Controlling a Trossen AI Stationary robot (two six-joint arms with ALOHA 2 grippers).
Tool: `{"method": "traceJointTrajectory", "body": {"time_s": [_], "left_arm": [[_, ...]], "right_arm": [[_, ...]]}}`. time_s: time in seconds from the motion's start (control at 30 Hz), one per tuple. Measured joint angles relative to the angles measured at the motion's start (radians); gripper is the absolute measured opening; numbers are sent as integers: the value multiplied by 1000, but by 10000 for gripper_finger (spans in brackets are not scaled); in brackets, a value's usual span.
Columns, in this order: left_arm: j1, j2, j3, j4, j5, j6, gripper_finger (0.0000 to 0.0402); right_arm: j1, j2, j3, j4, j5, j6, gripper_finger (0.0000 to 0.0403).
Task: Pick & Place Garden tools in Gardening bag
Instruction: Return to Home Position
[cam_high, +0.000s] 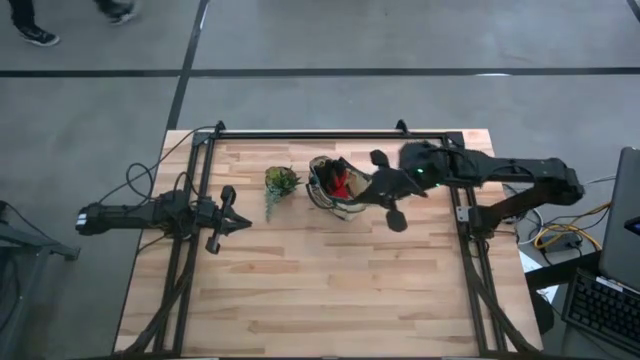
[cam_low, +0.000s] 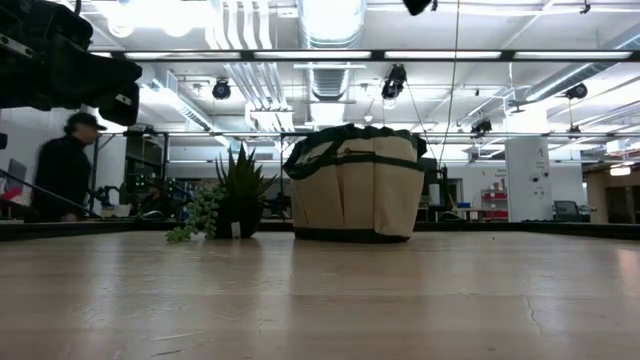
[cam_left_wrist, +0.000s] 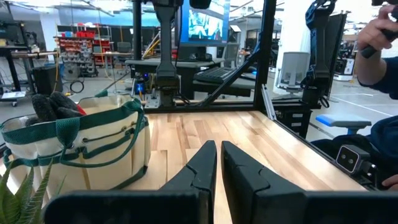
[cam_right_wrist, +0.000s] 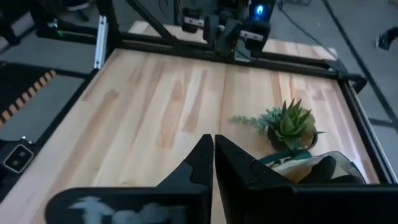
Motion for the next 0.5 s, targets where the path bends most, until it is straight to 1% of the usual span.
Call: {"method": "traceJointTrajectory", "body": {"time_s": [0.27,0.4,0.5], "left_arm": [[0,0,0,0,0,0,28],[0,0,0,0,0,0,28],[0,0,0,0,0,0,28]], "right_arm": [[4,-229,-244,142,-4,30,8],[6,-348,-380,241,-4,64,8],[8,-437,-479,328,16,88,8]]}}
